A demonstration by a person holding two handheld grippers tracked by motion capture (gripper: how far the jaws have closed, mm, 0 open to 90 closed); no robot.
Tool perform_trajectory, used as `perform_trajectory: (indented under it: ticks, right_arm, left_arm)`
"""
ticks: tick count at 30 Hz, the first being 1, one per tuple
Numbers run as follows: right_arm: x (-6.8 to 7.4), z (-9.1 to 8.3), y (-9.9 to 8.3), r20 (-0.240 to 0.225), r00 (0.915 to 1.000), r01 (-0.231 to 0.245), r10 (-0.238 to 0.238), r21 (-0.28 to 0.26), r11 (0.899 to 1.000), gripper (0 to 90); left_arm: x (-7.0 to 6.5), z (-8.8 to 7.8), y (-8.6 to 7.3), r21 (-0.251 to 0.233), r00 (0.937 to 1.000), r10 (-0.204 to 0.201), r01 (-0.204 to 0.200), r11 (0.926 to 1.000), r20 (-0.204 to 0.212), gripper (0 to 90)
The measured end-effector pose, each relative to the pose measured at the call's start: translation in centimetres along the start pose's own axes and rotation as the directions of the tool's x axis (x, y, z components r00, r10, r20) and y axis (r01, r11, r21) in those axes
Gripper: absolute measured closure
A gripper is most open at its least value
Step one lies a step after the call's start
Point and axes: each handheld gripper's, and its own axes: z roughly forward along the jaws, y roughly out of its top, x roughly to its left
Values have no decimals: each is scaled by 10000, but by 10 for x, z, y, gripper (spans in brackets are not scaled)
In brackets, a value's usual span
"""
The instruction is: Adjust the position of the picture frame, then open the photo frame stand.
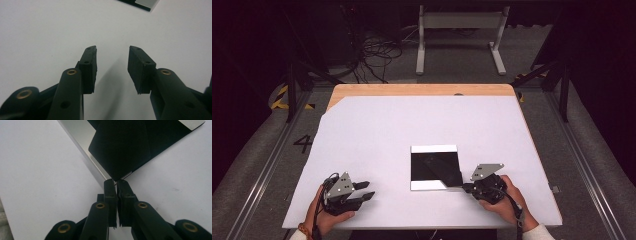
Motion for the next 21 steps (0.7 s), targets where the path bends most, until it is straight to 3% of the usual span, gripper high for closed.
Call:
perform_trajectory:
  ticks: [7,21]
  right_arm:
    - [-2,-2,-1,-107,9999,63,-68,-453,9990,869]
    - [-2,-5,-3,-45,10000,-40,35,-1149,9934,850]
  left_arm:
    - [0,-1,-1,10,9999,-109,109,9999,-14,591]
    - [-1,3,3,105,9999,98,-98,9999,-38,594]
